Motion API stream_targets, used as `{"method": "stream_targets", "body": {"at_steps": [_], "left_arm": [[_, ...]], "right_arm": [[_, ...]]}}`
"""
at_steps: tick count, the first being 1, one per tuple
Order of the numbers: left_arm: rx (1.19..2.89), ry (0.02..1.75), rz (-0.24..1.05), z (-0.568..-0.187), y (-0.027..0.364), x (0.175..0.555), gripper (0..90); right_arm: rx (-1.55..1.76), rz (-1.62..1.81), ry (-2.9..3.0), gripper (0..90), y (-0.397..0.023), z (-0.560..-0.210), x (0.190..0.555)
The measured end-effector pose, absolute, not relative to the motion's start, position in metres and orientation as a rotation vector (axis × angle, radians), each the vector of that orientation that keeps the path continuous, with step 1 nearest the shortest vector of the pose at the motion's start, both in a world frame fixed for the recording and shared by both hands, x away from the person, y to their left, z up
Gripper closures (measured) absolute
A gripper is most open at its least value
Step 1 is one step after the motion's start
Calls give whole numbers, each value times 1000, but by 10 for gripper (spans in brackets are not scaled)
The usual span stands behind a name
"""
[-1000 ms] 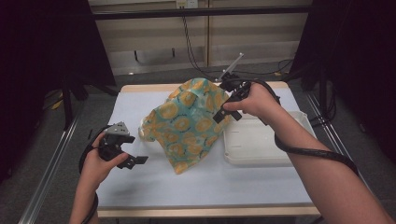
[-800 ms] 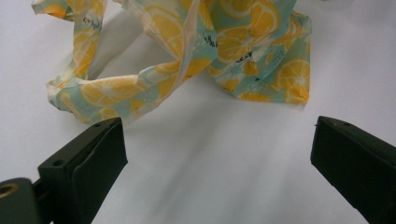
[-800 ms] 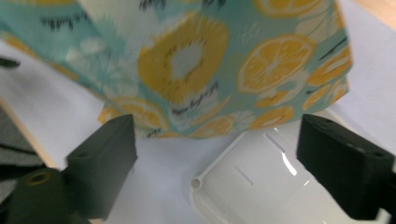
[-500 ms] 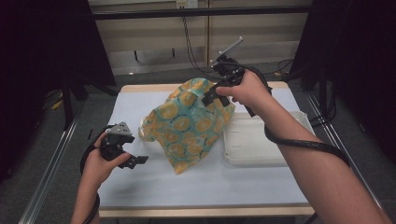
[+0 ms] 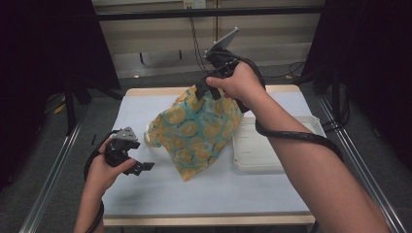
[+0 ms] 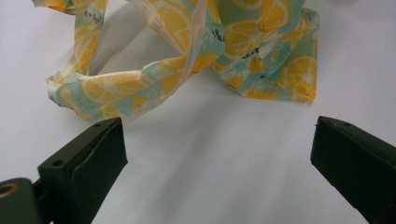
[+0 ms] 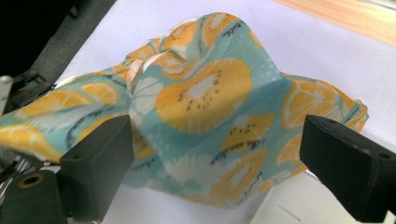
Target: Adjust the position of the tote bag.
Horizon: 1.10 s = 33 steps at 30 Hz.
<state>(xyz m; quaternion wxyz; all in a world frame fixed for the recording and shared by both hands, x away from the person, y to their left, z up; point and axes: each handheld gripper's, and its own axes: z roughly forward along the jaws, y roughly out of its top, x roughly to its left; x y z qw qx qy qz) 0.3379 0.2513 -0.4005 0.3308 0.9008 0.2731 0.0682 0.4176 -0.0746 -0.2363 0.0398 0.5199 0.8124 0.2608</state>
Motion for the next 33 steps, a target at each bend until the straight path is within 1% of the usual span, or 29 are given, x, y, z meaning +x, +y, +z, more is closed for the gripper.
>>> {"method": "stream_targets", "body": {"at_steps": [6, 12, 14, 20, 23, 25, 26, 27, 30, 31, 32, 33], "left_arm": [[2355, 720, 177, -402, 253, 339, 34], [2354, 730, 181, -402, 255, 339, 34], [2355, 726, 177, -402, 256, 339, 34], [2361, 739, 180, -403, 255, 339, 34], [2368, 734, 184, -404, 255, 339, 34], [2367, 734, 184, -404, 255, 340, 34], [2368, 729, 184, -404, 255, 340, 34], [2368, 729, 184, -404, 255, 340, 34], [2365, 735, 186, -404, 255, 340, 36], [2355, 738, 180, -405, 255, 340, 36], [2360, 735, 182, -405, 256, 340, 36], [2360, 735, 182, -405, 256, 340, 37]], "right_arm": [[1690, 795, 2452, 80, -67, -238, 424], [1706, 825, 2419, 80, -64, -234, 425], [1709, 776, 2421, 80, -62, -237, 425], [1755, 765, 2431, 80, -58, -251, 425], [1786, 732, 2448, 98, -56, -256, 425], [1759, 700, 2461, 152, -56, -258, 425], [1754, 674, 2462, 206, -56, -259, 425], [1754, 674, 2462, 206, -56, -259, 425], [1812, 617, 2476, 490, -54, -262, 424], [1814, 601, 2452, 531, -52, -263, 422], [1834, 604, 2451, 596, -51, -263, 421], [1834, 604, 2451, 596, -51, -263, 421]]}}
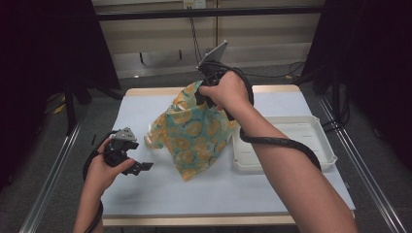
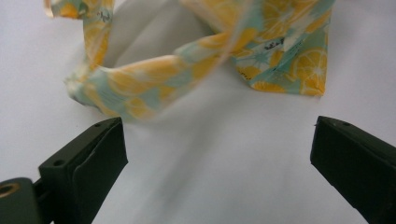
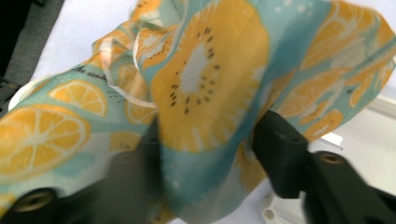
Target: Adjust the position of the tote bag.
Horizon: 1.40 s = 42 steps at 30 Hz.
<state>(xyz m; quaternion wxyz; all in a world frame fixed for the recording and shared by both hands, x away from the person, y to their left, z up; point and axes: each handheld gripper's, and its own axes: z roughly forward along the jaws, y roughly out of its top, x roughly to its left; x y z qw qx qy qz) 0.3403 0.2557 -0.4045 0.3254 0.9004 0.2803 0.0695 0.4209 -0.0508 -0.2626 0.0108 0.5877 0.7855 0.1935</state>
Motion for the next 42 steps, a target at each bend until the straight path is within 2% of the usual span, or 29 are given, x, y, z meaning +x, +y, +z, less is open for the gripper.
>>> {"method": "stream_targets", "body": {"at_steps": [1, 6, 12, 16, 20, 26, 30, 32, 33, 36, 37, 39, 42], "left_arm": [[2360, 734, 183, -404, 256, 340, 37], [2359, 737, 188, -403, 257, 340, 39], [2355, 739, 190, -402, 258, 341, 41], [2352, 728, 191, -402, 259, 341, 44], [2341, 728, 193, -401, 260, 340, 45], [2345, 731, 187, -401, 261, 340, 47], [2356, 722, 187, -402, 259, 340, 47], [2352, 725, 185, -402, 258, 340, 47], [2352, 724, 186, -402, 258, 340, 47], [2354, 730, 190, -402, 259, 340, 47], [2354, 728, 187, -402, 259, 340, 48], [2357, 728, 190, -402, 259, 340, 47], [2351, 730, 188, -401, 258, 339, 47]], "right_arm": [[1863, 658, 2429, 655, -50, -263, 419], [1869, 623, 2447, 720, -49, -261, 421], [1893, 618, 2478, 899, -46, -257, 426], [1764, 595, 2572, 900, -38, -248, 429], [1413, 572, 2729, 900, -29, -240, 433], [1079, 562, 2834, 898, -19, -243, 436], [1184, 599, 2798, 861, -16, -248, 436], [1249, 623, 2787, 778, -17, -249, 435], [1292, 605, 2778, 689, -17, -250, 434], [1351, 592, 2772, 672, -19, -251, 431], [1397, 597, 2753, 625, -21, -250, 428], [1410, 591, 2744, 601, -21, -251, 422], [1362, 555, 2740, 633, -21, -258, 415]]}}
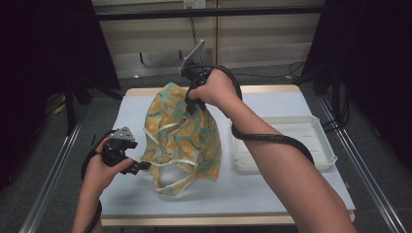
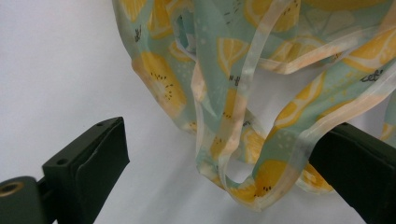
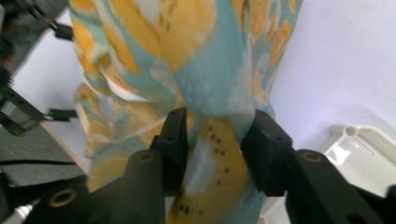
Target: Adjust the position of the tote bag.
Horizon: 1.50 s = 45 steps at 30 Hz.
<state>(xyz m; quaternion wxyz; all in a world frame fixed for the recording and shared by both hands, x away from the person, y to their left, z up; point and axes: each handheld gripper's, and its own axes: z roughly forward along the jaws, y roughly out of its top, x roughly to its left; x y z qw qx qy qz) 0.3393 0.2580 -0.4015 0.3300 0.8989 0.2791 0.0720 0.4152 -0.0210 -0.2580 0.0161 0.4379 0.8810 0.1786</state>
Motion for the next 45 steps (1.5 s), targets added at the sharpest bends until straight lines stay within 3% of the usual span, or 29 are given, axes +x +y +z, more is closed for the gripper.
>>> {"method": "stream_targets", "body": {"at_steps": [3, 8, 20, 31, 34, 41, 45], "left_arm": [[2361, 723, 191, -401, 258, 339, 47], [2355, 720, 194, -401, 258, 339, 47], [2330, 726, 216, -395, 265, 336, 47], [2337, 759, 222, -397, 273, 330, 47], [2339, 755, 223, -397, 273, 329, 47], [2338, 761, 218, -398, 272, 328, 47], [2341, 752, 222, -397, 268, 327, 47]], "right_arm": [[1318, 579, 2727, 790, -22, -263, 413], [1311, 593, 2764, 900, -22, -263, 416], [952, 565, 2941, 900, -28, -253, 427], [138, 544, 3044, 900, -5, -248, 434], [64, 503, 3028, 900, -4, -249, 437], [462, 625, 3029, 592, -17, -250, 437], [642, 662, 2997, 527, -29, -249, 435]]}}
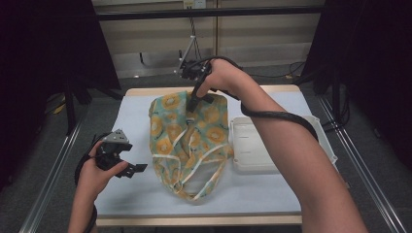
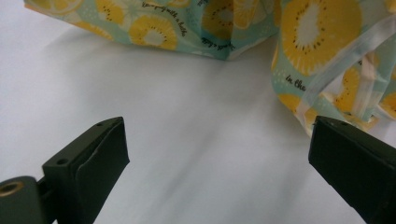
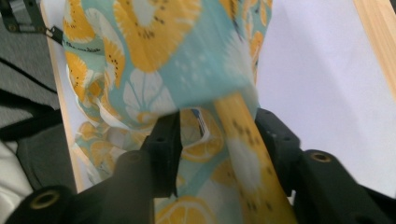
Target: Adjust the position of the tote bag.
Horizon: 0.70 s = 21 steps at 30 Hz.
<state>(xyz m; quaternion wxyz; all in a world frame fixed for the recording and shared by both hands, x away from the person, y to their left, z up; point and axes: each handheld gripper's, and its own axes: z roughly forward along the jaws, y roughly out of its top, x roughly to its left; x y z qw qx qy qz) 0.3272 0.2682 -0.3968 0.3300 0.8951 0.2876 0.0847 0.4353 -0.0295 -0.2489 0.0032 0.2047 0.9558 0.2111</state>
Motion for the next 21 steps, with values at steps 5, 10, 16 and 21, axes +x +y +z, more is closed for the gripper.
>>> {"method": "stream_targets", "body": {"at_steps": [5, 10, 16, 21], "left_arm": [[2353, 753, 197, -401, 267, 327, 47], [2347, 747, 188, -401, 265, 327, 43], [2342, 736, 179, -397, 263, 328, 38], [2362, 717, 179, -394, 259, 329, 33]], "right_arm": [[705, 682, 2956, 507, -45, -246, 429], [765, 675, 2930, 465, -61, -249, 424], [834, 775, 2828, 338, -81, -244, 415], [880, 745, 2795, 307, -95, -242, 408]]}}
